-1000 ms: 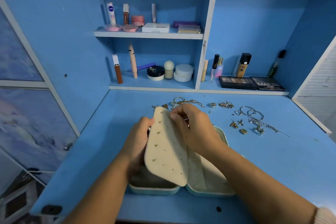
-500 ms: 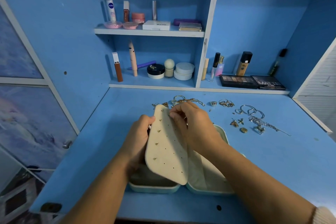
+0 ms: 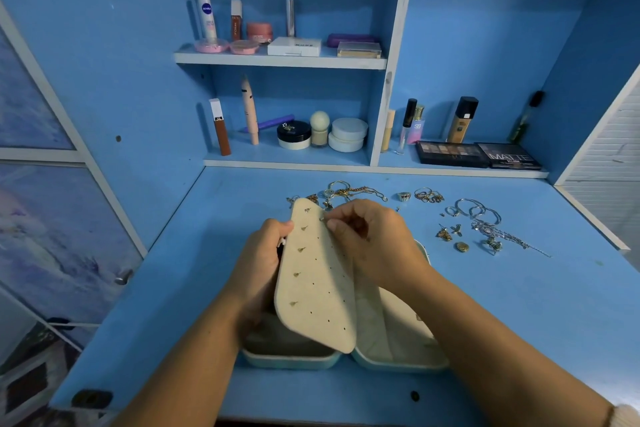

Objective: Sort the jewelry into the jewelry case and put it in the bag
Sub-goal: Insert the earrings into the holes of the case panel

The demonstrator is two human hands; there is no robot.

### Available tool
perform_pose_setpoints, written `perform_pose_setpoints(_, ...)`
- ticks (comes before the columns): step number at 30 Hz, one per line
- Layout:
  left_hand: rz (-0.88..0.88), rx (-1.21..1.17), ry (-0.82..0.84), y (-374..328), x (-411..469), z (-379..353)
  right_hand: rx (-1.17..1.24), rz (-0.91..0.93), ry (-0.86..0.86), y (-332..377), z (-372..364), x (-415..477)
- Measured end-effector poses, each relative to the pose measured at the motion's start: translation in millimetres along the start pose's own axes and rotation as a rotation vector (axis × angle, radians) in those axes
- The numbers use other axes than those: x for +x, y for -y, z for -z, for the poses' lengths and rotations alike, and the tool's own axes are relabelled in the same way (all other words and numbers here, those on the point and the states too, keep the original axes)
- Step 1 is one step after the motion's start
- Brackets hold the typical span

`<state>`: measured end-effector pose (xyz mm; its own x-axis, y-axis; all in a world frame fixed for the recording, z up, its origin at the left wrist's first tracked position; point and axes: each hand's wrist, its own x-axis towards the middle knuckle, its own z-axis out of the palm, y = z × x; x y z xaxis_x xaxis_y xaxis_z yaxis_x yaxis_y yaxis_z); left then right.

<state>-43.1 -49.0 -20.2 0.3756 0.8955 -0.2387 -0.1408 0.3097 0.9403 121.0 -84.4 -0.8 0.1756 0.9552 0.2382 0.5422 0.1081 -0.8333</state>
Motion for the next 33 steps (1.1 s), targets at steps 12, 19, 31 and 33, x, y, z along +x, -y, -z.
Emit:
perform_pose_setpoints(12, 0.000, 0.004, 0.036, 1.4, 0.1, -2.0, 0.053, -0.059, 0.054, 3.9, 3.2, 10.6)
perform_pose_setpoints(19, -0.006, 0.011, 0.035, -2.4, -3.8, -4.0, -0.186, 0.046, 0.038, 12.3, 3.3, 8.3)
perform_pose_setpoints(31, -0.088, 0.124, -0.082, 0.1, 1.6, -7.4, -0.367, 0.240, -0.044, 14.6, -1.9, 5.5)
perform_pose_setpoints(33, -0.054, 0.106, -0.061, 0.1, 3.7, -4.1, -0.422, 0.262, -0.021, 16.1, -2.0, 7.6)
